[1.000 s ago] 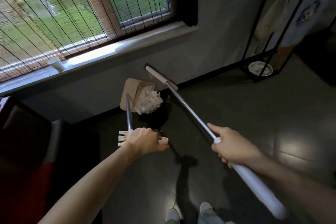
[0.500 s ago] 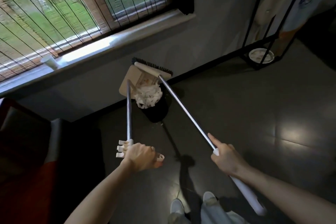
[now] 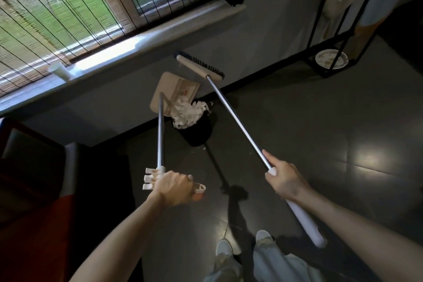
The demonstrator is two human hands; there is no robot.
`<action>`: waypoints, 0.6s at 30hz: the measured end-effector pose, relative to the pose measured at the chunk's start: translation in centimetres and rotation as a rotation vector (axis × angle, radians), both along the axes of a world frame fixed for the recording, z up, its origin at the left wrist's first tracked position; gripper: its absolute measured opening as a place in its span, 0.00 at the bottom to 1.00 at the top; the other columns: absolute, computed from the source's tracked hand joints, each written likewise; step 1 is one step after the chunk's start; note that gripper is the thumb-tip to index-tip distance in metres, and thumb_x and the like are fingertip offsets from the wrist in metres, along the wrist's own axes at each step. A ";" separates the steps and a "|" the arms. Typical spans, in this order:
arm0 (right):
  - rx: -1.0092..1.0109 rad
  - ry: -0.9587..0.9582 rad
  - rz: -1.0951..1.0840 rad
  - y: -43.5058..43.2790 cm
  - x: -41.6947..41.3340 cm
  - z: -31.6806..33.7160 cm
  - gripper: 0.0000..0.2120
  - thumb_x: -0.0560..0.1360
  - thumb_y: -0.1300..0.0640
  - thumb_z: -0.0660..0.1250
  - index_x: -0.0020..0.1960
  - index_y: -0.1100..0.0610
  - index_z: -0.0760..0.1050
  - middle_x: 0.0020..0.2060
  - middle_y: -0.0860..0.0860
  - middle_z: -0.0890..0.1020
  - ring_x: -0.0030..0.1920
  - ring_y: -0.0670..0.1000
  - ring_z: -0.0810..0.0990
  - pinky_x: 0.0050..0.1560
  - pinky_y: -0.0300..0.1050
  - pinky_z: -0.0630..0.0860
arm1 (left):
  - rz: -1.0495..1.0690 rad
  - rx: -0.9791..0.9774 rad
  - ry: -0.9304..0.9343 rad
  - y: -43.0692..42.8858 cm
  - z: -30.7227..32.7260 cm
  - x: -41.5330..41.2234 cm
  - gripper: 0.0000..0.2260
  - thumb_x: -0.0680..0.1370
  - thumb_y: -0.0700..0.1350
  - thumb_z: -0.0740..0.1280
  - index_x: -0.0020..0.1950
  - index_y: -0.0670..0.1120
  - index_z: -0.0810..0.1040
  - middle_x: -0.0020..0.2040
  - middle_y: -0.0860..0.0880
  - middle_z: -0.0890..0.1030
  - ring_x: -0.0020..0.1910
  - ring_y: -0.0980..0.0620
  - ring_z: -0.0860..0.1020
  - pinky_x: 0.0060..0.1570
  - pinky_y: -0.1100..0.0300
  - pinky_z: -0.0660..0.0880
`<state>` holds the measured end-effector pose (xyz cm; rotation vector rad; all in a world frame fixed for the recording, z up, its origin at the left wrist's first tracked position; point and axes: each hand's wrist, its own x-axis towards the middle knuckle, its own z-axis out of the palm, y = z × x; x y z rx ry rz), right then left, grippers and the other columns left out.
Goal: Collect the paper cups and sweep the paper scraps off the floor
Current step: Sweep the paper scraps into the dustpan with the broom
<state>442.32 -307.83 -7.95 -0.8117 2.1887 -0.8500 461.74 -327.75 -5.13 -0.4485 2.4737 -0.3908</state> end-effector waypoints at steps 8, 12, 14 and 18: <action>-0.004 -0.041 -0.072 -0.3 -0.5 -0.1 0.31 0.74 0.62 0.61 0.75 0.49 0.61 0.34 0.53 0.78 0.26 0.44 0.72 0.35 0.43 0.76 | 0.019 -0.030 0.087 0.6 0.0 0.0 0.28 0.77 0.67 0.50 0.51 0.46 0.78 0.47 0.48 0.84 0.46 0.48 0.83 0.49 0.55 0.73; 0.020 -0.075 -0.078 1.0 0.0 -0.8 0.31 0.75 0.63 0.61 0.76 0.50 0.60 0.29 0.46 0.73 0.23 0.42 0.68 0.34 0.39 0.72 | 0.132 0.155 -0.077 2.6 -2.0 -1.0 0.26 0.78 0.66 0.53 0.57 0.45 0.76 0.57 0.46 0.81 0.56 0.44 0.79 0.57 0.52 0.69; 0.027 -0.099 -0.079 1.4 0.3 -1.2 0.31 0.75 0.63 0.61 0.76 0.50 0.60 0.27 0.44 0.71 0.22 0.42 0.73 0.27 0.30 0.68 | 0.125 0.199 -0.118 3.3 -2.5 -1.7 0.27 0.78 0.65 0.54 0.58 0.45 0.77 0.58 0.45 0.80 0.57 0.43 0.78 0.57 0.52 0.69; 0.066 -0.118 -0.090 1.8 0.2 -1.6 0.31 0.74 0.63 0.61 0.75 0.49 0.61 0.26 0.43 0.71 0.22 0.42 0.72 0.26 0.30 0.68 | 0.049 0.186 -0.095 3.8 -2.3 -2.0 0.26 0.79 0.63 0.53 0.58 0.43 0.76 0.58 0.45 0.80 0.57 0.43 0.79 0.55 0.55 0.69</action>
